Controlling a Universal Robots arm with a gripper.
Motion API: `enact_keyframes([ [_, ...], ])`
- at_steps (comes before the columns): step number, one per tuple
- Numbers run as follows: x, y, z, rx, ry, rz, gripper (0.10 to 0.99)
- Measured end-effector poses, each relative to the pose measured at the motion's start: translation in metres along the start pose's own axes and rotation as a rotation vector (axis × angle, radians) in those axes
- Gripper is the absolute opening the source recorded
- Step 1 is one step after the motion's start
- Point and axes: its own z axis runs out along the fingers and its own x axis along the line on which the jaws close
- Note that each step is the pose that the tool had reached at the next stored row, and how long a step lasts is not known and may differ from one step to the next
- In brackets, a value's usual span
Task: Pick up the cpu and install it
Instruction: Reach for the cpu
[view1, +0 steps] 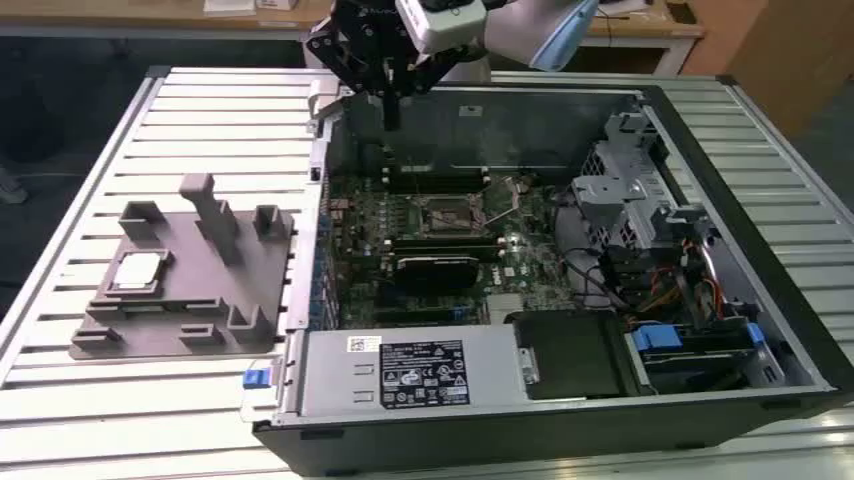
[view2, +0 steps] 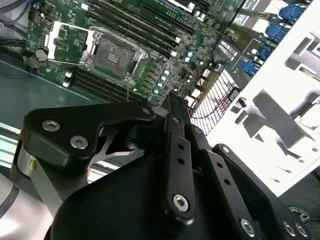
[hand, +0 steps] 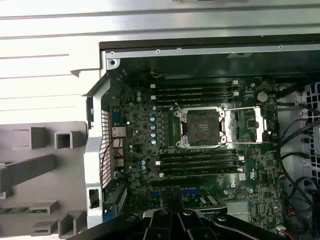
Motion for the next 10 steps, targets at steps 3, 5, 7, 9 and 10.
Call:
enact_keyframes([
  [3,0.0000,0.0000,0.0000,0.000,0.0000,0.000,0.106],
  [5,0.0002,0.0000,0.0000,0.000,0.0000,0.000,0.106],
  [7,0.0008,0.0000,0.0000,0.000,0.0000,0.000,0.106],
  [9,0.0013,-0.0001,0.0000,0.000,0.0000,0.000,0.106],
  [10,0.0017,-0.0001,-0.0001,0.000,0.0000,0.000,0.106],
])
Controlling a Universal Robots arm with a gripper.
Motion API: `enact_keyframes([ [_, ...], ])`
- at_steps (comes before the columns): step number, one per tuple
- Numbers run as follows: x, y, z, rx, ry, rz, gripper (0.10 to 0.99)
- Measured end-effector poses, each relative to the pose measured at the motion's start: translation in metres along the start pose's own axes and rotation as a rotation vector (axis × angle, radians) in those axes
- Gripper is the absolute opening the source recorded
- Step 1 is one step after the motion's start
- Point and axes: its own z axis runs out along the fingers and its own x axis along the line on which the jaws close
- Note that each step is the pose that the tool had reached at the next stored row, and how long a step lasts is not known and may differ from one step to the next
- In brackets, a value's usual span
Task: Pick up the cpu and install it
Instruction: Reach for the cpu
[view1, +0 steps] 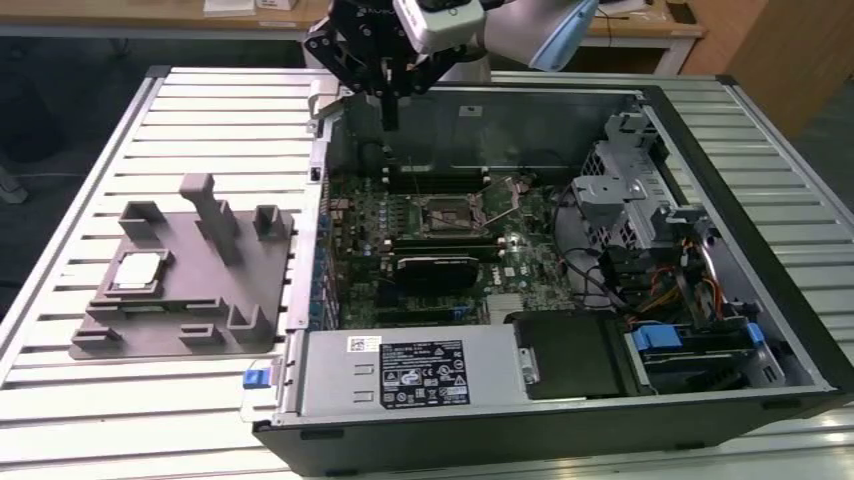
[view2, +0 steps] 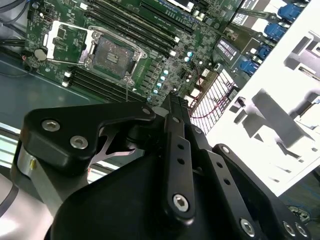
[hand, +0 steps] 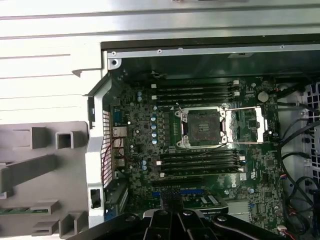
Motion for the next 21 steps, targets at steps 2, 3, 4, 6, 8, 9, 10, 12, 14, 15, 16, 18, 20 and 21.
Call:
enact_keyframes([
  [2,0.0007,-0.0001,0.0000,0.000,0.0000,0.000,0.106],
  [3,0.0011,-0.0001,0.0000,0.000,0.0000,0.000,0.106],
  [4,0.0015,-0.0001,0.0000,0.000,0.0000,0.000,0.106],
  [6,0.0024,-0.0002,-0.0001,0.000,0.0000,0.000,0.106],
  [8,0.0033,-0.0003,-0.0001,0.000,0.0000,0.000,0.106],
  [9,0.0038,-0.0003,-0.0001,0.000,0.0000,0.000,0.106],
  [10,0.0043,-0.0003,-0.0001,0.000,0.0000,0.000,0.106],
  [12,0.0052,-0.0004,-0.0001,0.000,0.0000,0.000,0.106],
  [14,0.0060,-0.0005,-0.0002,0.000,0.0000,0.000,0.106],
  [15,0.0065,-0.0005,-0.0002,0.000,0.0000,0.000,0.106],
  [16,0.0069,-0.0005,-0.0002,0.000,0.0000,0.000,0.106],
  [18,0.0079,-0.0006,-0.0002,0.000,0.0000,0.000,0.106],
  [20,0.0089,-0.0007,-0.0003,0.000,0.0000,0.000,0.106],
  [21,0.0094,-0.0007,-0.0003,0.000,0.0000,0.000,0.106],
])
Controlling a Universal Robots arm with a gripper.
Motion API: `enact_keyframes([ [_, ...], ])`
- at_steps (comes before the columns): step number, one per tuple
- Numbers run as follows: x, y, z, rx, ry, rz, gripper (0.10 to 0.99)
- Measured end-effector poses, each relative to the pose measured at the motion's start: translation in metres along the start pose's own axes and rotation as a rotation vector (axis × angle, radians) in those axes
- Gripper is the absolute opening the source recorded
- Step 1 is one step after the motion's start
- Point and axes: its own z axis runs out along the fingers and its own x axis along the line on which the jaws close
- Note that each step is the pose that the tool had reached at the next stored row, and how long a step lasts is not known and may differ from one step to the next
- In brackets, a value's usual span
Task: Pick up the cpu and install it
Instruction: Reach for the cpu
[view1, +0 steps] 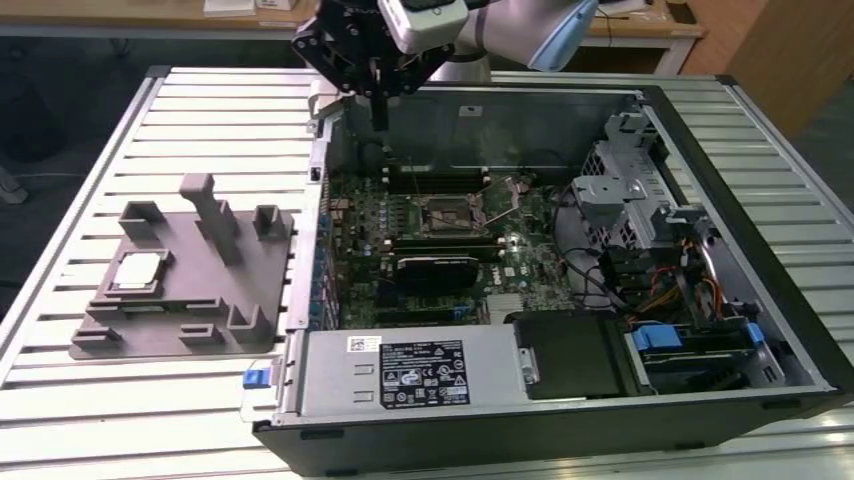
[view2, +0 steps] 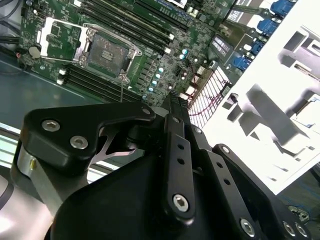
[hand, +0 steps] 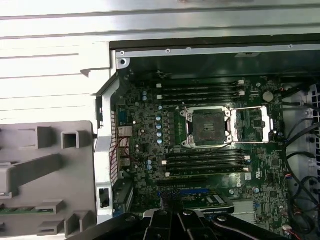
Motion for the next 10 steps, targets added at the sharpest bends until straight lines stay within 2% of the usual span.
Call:
enact_keyframes([
  [10,0.0053,-0.0004,-0.0001,0.000,0.0000,0.000,0.106],
])
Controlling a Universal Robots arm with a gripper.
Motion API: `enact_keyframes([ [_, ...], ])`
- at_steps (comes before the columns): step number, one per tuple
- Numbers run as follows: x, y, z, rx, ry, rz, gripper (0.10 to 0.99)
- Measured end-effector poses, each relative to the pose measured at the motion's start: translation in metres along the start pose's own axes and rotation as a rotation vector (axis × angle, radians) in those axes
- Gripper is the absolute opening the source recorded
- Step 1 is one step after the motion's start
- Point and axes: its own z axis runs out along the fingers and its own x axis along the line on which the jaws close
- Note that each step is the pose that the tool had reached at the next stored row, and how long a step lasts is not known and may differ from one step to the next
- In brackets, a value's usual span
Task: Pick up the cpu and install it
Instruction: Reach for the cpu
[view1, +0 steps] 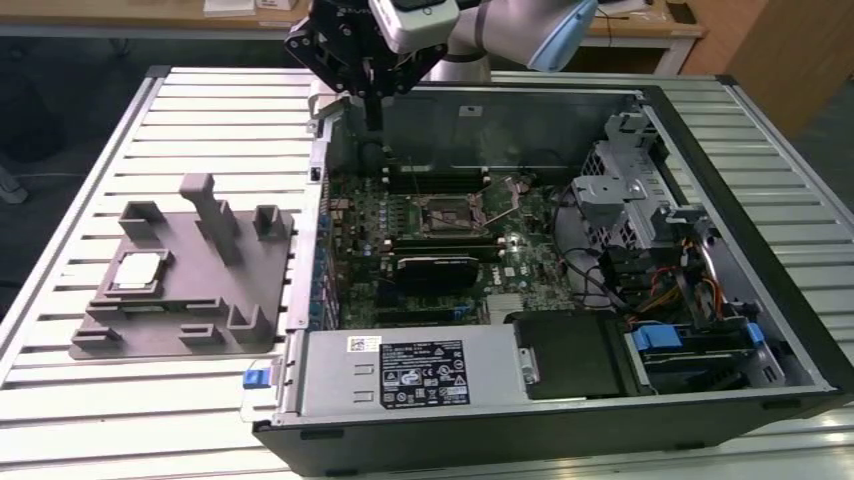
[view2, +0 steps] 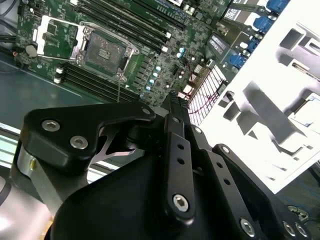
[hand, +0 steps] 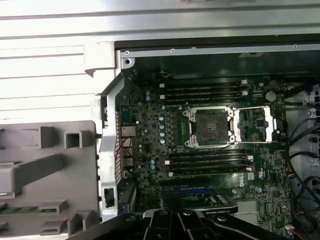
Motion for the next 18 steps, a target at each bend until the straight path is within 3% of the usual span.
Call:
enact_keyframes([
  [18,0.0101,-0.0008,-0.0002,0.000,0.0000,0.000,0.106],
])
